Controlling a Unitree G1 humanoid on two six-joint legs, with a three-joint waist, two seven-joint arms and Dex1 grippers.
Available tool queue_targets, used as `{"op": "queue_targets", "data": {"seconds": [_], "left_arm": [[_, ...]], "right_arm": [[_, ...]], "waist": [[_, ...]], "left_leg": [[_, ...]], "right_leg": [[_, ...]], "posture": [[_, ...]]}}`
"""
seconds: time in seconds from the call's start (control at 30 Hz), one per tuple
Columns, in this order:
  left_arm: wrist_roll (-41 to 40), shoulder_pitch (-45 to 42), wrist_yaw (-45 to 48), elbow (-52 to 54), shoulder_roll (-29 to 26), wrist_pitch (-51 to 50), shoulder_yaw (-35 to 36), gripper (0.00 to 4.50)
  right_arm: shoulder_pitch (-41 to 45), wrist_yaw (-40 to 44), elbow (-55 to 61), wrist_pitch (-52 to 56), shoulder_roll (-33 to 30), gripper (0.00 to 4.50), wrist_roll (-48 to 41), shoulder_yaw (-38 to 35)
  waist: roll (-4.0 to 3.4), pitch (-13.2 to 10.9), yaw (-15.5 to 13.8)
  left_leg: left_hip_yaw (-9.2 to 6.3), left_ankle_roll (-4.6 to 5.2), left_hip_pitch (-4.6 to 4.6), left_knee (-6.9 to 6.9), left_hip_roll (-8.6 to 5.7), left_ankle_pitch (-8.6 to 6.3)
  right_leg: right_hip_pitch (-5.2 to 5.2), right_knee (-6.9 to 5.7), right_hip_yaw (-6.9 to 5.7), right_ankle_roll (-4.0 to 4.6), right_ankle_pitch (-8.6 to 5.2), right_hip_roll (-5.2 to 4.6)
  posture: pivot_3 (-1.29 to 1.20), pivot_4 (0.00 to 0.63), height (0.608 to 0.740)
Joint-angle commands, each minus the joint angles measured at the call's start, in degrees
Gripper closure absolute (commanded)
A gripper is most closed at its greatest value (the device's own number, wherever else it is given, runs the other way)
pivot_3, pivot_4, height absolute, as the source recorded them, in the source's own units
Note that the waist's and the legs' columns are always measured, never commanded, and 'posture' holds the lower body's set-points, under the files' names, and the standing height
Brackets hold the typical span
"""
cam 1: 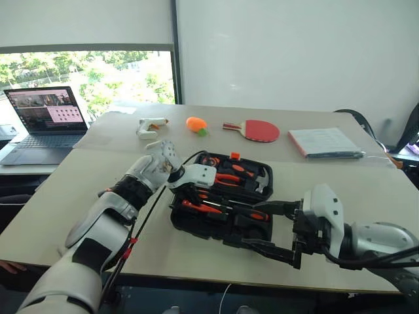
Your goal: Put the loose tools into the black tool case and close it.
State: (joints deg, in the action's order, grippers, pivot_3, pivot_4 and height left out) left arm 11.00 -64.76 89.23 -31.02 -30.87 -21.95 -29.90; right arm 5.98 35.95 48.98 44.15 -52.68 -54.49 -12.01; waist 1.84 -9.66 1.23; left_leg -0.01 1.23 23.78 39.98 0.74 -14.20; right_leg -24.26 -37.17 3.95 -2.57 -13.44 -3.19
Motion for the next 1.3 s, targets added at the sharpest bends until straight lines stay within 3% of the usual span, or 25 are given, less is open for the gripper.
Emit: {"op": "queue_targets", "data": {"seconds": [0.03, 0.1, 0.13, 0.17, 0.37, 0.5, 0.67, 0.8, 0.93, 1.1, 1.3], "left_arm": [[-5.1, 2.0, -0.7, 9.2, -6.0, -9.0, 9.4, 4.47], [-7.6, 6.7, -1.9, 15.1, -11.2, -14.4, 14.7, 4.47], [-9.1, 9.7, -2.3, 18.4, -14.0, -16.8, 17.6, 3.96], [-10.7, 12.7, -3.3, 21.5, -15.9, -18.9, 20.6, 3.86], [-16.8, 27.9, -11.7, 32.9, -21.2, -20.1, 35.2, 1.52], [-21.0, 47.7, -10.3, 36.2, -27.2, -19.0, 53.1, 0.10], [-23.0, 53.9, -12.4, 30.9, -30.0, -14.6, 59.6, 0.02], [-22.0, 49.1, -12.5, 22.8, -32.9, -7.4, 53.7, 0.02], [-17.1, 34.0, -11.3, 10.6, -32.4, -1.0, 40.6, 0.02], [-4.0, 12.0, -14.3, -12.9, -25.2, 9.9, 24.3, 0.02], [3.6, -1.1, -15.1, -33.5, -18.6, 18.2, 16.1, 0.02]], "right_arm": [[2.6, 0.3, -0.7, -0.8, -0.1, 0.00, -1.5, -1.3], [4.7, 1.0, -2.5, -1.2, -0.2, 0.00, -0.9, -0.6], [5.9, 1.4, -3.5, -1.4, -0.2, 0.00, -0.5, -0.1], [6.9, 2.0, -4.4, -1.5, -0.3, 0.00, -0.1, 0.4], [11.5, 7.1, -9.0, -1.8, -1.0, 0.00, 1.5, 2.5], [16.2, 12.4, -13.1, -2.0, -1.0, 0.00, 2.2, 4.8], [17.7, 15.5, -14.8, -2.4, -0.4, 0.00, 3.5, 6.2], [18.2, 16.2, -14.7, -2.2, 0.3, 0.00, 4.5, 6.8], [17.6, 15.4, -13.5, -1.6, 0.8, 0.00, 4.2, 6.0], [13.5, 12.0, -8.8, -0.7, 1.1, 0.00, 3.0, 3.2], [7.4, 6.6, -3.7, 0.6, 1.0, 0.00, 0.6, -1.0]], "waist": [[0.01, 0.0, 0.0], [-0.01, 0.0, 0.5], [-0.02, 0.0, 0.9], [-0.04, 0.0, 1.3], [0.03, 0.0, -0.1], [0.04, 0.0, 0.4], [0.07, -0.1, -0.7], [0.07, 0.0, -1.4], [0.09, 0.0, -1.9], [0.14, 0.0, -1.7], [0.20, -0.1, -0.9]], "left_leg": [[-0.03, 0.00, 0.01, -0.04, 0.00, 0.00], [-0.01, 0.01, -0.01, -0.11, 0.02, -0.01], [-0.03, 0.02, -0.02, -0.14, 0.03, -0.01], [-0.02, 0.02, -0.05, -0.16, 0.09, -0.01], [-0.09, -0.01, -0.06, -0.11, 0.11, 0.00], [0.09, 0.00, -0.17, -0.18, 0.13, -0.02], [-0.03, -0.03, -0.20, -0.24, 0.20, 0.00], [0.07, -0.07, -0.32, -0.21, 0.16, 0.02], [0.32, -0.09, -0.28, -0.19, 0.11, 0.03], [0.58, -0.03, -0.15, -0.21, 0.00, -0.01], [0.51, -0.01, 0.11, -0.15, -0.02, -0.01]], "right_leg": [[-0.04, 0.00, -0.01, 0.02, -0.01, 0.00], [-0.07, 0.01, 0.01, 0.03, -0.02, 0.00], [-0.06, 0.01, 0.00, 0.03, -0.03, -0.01], [-0.07, 0.02, 0.02, 0.04, -0.03, -0.01], [0.00, 0.02, -0.09, 0.03, -0.03, -0.16], [-0.01, 0.08, 0.01, 0.01, -0.02, -0.24], [-0.02, 0.04, -0.21, 0.16, -0.06, -0.22], [0.10, 0.09, -0.21, 0.15, -0.06, -0.31], [0.09, 0.08, -0.22, 0.14, -0.04, -0.24], [0.00, 0.04, -0.17, 0.13, -0.02, -0.17], [-0.11, 0.10, -0.23, 0.11, 0.02, -0.12]], "posture": [[0.00, 0.150, 0.740], [0.00, 0.150, 0.740], [0.00, 0.150, 0.740], [0.00, 0.150, 0.740], [0.00, 0.150, 0.740], [0.00, 0.150, 0.740], [0.00, 0.150, 0.740], [0.00, 0.150, 0.740], [0.00, 0.150, 0.740], [0.00, 0.150, 0.740], [0.00, 0.150, 0.740]]}}
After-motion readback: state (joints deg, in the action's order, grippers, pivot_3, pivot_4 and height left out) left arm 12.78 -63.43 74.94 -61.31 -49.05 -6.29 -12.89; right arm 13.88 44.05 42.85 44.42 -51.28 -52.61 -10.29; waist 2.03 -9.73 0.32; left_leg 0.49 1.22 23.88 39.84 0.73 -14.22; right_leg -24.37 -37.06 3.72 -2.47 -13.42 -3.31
